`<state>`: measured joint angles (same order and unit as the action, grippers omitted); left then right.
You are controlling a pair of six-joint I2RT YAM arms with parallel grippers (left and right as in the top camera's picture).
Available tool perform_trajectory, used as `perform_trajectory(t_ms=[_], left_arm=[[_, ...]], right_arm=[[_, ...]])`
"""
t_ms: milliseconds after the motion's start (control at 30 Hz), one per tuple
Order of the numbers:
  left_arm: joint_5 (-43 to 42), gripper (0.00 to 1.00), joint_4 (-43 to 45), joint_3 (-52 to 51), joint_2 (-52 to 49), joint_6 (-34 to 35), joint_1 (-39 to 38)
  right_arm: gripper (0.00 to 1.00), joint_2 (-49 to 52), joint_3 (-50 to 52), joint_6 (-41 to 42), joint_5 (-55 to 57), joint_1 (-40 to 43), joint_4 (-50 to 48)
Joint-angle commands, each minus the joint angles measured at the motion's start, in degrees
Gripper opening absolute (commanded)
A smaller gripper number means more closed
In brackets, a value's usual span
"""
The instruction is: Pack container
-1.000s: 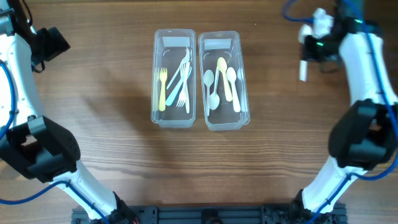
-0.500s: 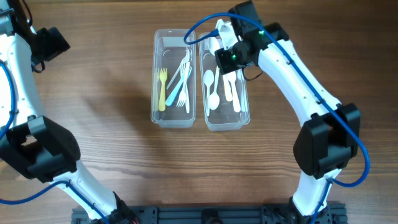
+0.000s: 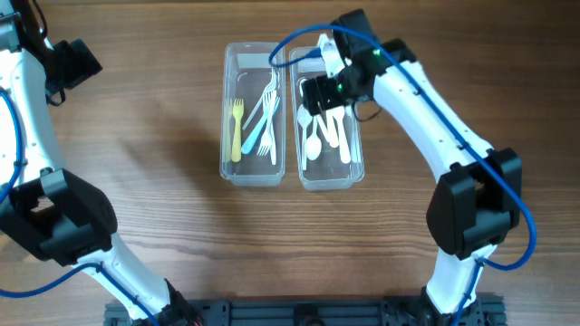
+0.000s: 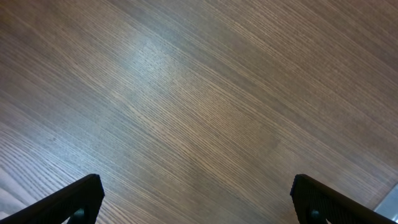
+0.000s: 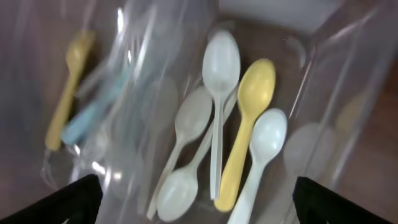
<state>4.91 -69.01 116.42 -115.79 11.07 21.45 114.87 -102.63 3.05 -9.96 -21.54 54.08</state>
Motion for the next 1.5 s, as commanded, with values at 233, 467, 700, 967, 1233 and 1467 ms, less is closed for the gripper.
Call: perform_trajectory(t_ms=[233, 467, 700, 967, 1233, 1467], left_arm=[[0.6, 1.0, 0.2, -0.2, 1.7, -0.1, 0.3], [0.6, 1.0, 0.2, -0.2, 1.7, -0.1, 0.3], [0.6, 1.0, 0.2, -0.2, 1.7, -0.1, 0.3], [0.6, 1.0, 0.2, -0.2, 1.7, -0.1, 0.3], [0.6, 1.0, 0.2, -0.2, 1.7, -0.1, 0.3], [0.6, 1.0, 0.2, -0.2, 1.7, -0.1, 0.3]], right_arm=[[1.0, -4.6, -15.9, 0.3, 5.5, 7.5, -2.1], [1.0, -4.6, -15.9, 0.3, 5.5, 7.5, -2.2], [1.0, -9.8, -15.9, -1.8, 6.6, 8.3, -2.6], [1.0, -34.6, -14.4, -7.5, 11.0, 11.5, -4.4], [1.0, -63.7, 19.5, -7.6, 11.1, 17.1, -15.9], [1.0, -88.9, 60.7, -7.4, 10.4, 17.1, -34.5]])
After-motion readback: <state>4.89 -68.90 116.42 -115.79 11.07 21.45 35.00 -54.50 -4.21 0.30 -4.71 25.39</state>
